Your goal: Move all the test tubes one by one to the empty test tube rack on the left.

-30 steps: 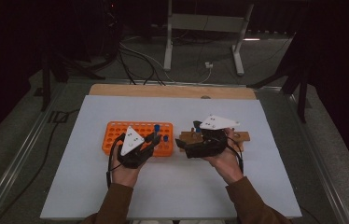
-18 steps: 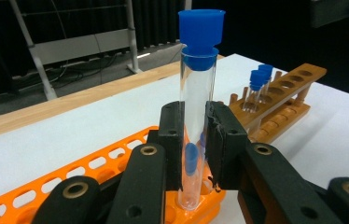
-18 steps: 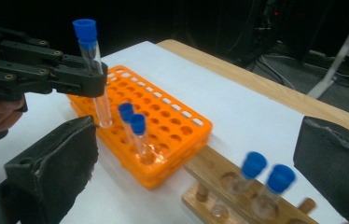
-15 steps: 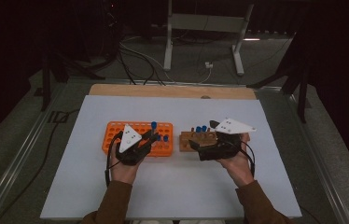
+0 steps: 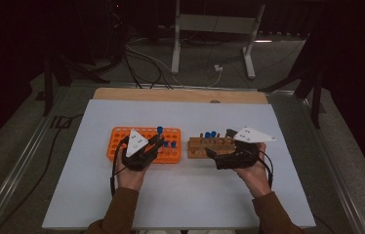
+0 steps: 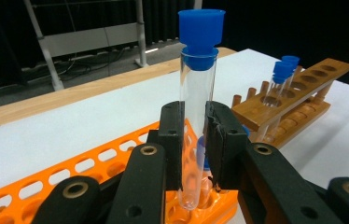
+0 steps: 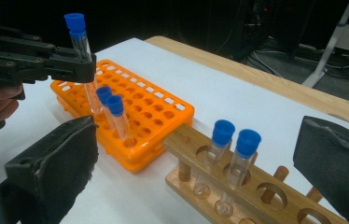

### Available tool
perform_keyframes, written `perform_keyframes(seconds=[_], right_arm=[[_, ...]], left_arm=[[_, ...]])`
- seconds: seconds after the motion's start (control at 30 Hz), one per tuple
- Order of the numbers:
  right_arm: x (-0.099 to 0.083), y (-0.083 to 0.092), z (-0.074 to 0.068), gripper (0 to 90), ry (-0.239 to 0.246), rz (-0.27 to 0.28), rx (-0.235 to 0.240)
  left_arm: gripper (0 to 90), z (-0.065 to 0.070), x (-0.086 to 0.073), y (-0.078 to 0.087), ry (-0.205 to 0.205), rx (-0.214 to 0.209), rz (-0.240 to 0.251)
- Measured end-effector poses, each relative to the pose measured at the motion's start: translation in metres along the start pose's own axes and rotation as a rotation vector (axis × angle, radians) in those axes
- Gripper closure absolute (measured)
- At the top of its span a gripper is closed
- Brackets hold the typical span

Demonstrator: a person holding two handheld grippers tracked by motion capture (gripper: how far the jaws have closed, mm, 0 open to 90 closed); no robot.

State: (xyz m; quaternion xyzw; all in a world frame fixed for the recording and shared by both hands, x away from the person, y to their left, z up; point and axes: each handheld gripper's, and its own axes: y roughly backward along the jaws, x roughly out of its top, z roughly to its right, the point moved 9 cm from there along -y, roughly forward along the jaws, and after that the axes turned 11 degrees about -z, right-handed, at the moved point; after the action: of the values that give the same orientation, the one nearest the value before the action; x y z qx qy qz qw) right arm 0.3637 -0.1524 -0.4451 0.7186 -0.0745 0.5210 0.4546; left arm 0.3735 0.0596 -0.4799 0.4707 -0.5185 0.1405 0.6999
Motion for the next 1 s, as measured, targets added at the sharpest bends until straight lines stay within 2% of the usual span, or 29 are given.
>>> perform_keyframes(seconds=[0.43,0.77,1.0], right_arm=[[-0.007,0.002,0.003,0.3,-0.022,0.007,0.013],[-0.012,0.0,0.003,0.3,-0.018,0.001,0.021],[-0.013,0.0,0.002,0.3,-0.018,-0.003,0.026]], left_arm=[[78.3,-0.005,-0.011,-0.011,0.022,0.005,-0.03],[78.3,-0.006,-0.02,-0.019,0.039,0.006,-0.044],[78.3,-0.005,-0.035,-0.025,0.023,0.011,-0.102]])
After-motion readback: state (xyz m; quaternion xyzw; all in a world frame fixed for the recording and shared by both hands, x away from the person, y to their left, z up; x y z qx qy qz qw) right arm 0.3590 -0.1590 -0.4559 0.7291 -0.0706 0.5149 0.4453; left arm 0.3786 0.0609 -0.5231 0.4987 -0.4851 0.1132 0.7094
